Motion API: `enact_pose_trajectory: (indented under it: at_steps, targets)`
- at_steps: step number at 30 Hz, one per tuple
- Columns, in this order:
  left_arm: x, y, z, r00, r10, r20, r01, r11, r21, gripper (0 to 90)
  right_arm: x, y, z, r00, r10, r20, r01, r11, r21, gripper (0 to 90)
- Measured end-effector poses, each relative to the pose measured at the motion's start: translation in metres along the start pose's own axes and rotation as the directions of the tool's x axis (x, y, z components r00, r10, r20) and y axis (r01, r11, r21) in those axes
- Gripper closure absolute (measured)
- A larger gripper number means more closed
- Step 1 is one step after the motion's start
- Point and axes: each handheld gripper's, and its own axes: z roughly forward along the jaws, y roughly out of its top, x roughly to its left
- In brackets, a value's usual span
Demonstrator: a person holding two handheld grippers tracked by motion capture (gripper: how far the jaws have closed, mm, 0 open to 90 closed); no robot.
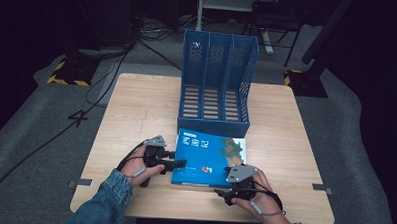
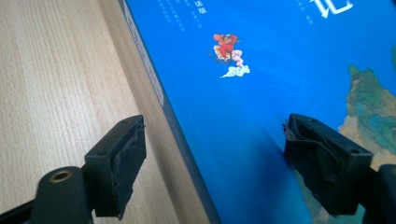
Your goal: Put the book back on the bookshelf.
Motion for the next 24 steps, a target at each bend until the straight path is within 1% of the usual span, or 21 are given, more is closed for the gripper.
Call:
enact_pose_trajectory:
  at_steps: [1,3,4,5,6,8,10,11,12,14,16,17,19,20,21,22,23,24]
  targets:
    - [-0.001,0.0,0.0,0.9999,0.015,-0.003,-0.015,0.9999,0.003,45.9,0.0,0.0,0.0,1.0,0.001,0.002,-0.001,1.0,0.001,20.7]
    - [-0.004,-0.001,0.002,0.9981,0.06,-0.012,-0.06,0.9982,0.005,42.9,0.001,0.0,0.0,1.0,0.003,0.003,-0.003,1.0,0.0,20.8]
    - [-0.005,-0.001,0.002,0.9971,0.074,-0.018,-0.073,0.9973,0.005,42.5,0.001,0.0,0.001,1.0,0.004,0.005,-0.004,1.0,0.0,20.9]
    - [-0.006,0.0,0.002,0.9964,0.076,-0.038,-0.076,0.9971,0.009,43.0,0.001,0.001,0.001,1.0,0.002,0.001,-0.002,1.0,0.0,20.9]
    - [-0.006,0.0,0.002,0.9972,0.062,-0.041,-0.062,0.9981,0.006,46.9,0.002,0.001,0.001,1.0,0.002,0.001,-0.002,1.0,0.0,20.9]
    - [-0.003,0.0,0.002,0.9995,0.003,-0.031,-0.003,1.0,-0.008,55.5,0.004,0.003,0.001,1.0,-0.003,-0.003,0.003,1.0,-0.001,21.5]
    - [-0.001,0.001,0.0,0.9985,-0.053,-0.015,0.052,0.9984,-0.023,63.5,0.005,0.004,0.0,0.9999,-0.009,-0.015,0.009,1.0,-0.003,23.1]
    - [0.0,0.003,-0.002,0.9974,-0.072,-0.003,0.072,0.9971,-0.026,68.0,0.007,0.005,0.0,0.9998,-0.011,-0.016,0.011,0.9999,-0.005,23.1]
    - [-0.001,0.005,-0.003,0.9961,-0.088,0.001,0.088,0.9958,-0.024,71.5,0.008,0.006,-0.001,0.9997,-0.015,-0.017,0.015,0.9999,-0.004,23.0]
    - [-0.004,0.009,-0.005,0.9945,-0.105,-0.001,0.105,0.9944,-0.014,76.2,0.01,0.007,-0.001,0.9998,-0.017,-0.009,0.017,0.9998,-0.005,22.9]
    - [-0.007,0.014,-0.008,0.9922,-0.124,0.008,0.124,0.9922,-0.006,79.7,0.011,0.008,-0.001,0.9997,-0.023,-0.002,0.023,0.9997,-0.005,22.9]
    - [-0.009,0.016,-0.009,0.9919,-0.127,0.007,0.127,0.992,0.002,80.7,0.013,0.008,-0.001,0.9997,-0.022,0.004,0.022,0.9997,-0.004,22.8]
    - [-0.013,0.021,-0.011,0.9899,-0.142,0.004,0.142,0.9899,0.008,81.5,0.016,0.011,0.0,0.9993,-0.033,0.018,0.034,0.9994,-0.007,22.7]
    - [-0.013,0.021,-0.011,0.9899,-0.142,0.004,0.142,0.9899,0.008,81.6,0.017,0.012,0.0,0.9991,-0.036,0.021,0.037,0.9993,-0.01,22.7]
    - [-0.014,0.023,-0.012,0.9887,-0.15,0.004,0.15,0.9887,0.009,81.6,0.017,0.012,0.0,0.9991,-0.036,0.021,0.037,0.9993,-0.01,22.7]
    - [-0.017,0.029,-0.013,0.9868,-0.162,0.007,0.162,0.9868,0.006,81.8,0.019,0.014,0.001,0.9987,-0.044,0.024,0.044,0.9988,-0.022,22.5]
    - [-0.017,0.029,-0.013,0.9868,-0.162,0.007,0.162,0.9868,0.006,81.8,0.019,0.014,0.001,0.9987,-0.044,0.024,0.044,0.9988,-0.022,22.5]
    - [-0.019,0.033,-0.014,0.9855,-0.169,0.011,0.169,0.9855,0.008,81.8,0.02,0.016,0.001,0.9988,-0.042,0.025,0.043,0.9987,-0.029,22.2]
